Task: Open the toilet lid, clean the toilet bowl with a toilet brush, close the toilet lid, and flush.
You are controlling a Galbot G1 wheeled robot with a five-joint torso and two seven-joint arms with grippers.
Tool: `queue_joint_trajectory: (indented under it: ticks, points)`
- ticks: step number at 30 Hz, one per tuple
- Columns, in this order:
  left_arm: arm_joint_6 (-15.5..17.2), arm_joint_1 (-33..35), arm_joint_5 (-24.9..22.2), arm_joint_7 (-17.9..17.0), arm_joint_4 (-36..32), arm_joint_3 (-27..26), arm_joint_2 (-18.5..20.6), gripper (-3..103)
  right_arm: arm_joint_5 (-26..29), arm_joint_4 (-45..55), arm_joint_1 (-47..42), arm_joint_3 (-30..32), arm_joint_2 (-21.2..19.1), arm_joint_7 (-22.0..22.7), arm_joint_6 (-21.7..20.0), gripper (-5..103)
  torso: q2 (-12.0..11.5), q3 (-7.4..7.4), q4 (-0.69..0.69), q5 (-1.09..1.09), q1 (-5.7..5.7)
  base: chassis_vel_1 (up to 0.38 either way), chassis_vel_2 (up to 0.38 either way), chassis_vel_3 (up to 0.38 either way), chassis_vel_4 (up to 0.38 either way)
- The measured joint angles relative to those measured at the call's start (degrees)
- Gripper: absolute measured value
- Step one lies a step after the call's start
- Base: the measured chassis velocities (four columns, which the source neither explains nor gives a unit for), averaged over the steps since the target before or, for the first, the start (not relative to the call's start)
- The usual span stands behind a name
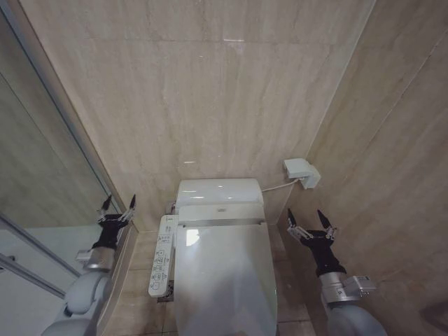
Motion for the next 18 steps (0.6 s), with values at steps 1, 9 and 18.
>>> queue_joint_trajectory:
  ticks: [1, 9, 18]
  points:
    - [-0.1, 0.9, -0.1, 0.0, -0.6, -0.5, -0.1, 79, 0.0, 0.0, 0.0, 0.0, 0.0, 0.0, 0.0, 100, 0.0, 0.0, -0.01, 0.0, 0.0, 0.0, 0.0, 0.0, 0.0]
    - [-0.5, 5.9, 0.3, -1.0, -5.8, -1.4, -2.1, 100, 0.0, 0.0, 0.0, 0.0, 0.0, 0.0, 0.0, 100, 0.0, 0.0, -0.01, 0.0, 0.0, 0.0, 0.0, 0.0, 0.0]
    - [-0.3, 12.0, 2.1, -2.1, -14.2, -1.5, -4.2, 100, 0.0, 0.0, 0.0, 0.0, 0.0, 0.0, 0.0, 100, 0.0, 0.0, -0.02, 0.01, 0.01, 0.0, 0.0, 0.0, 0.0]
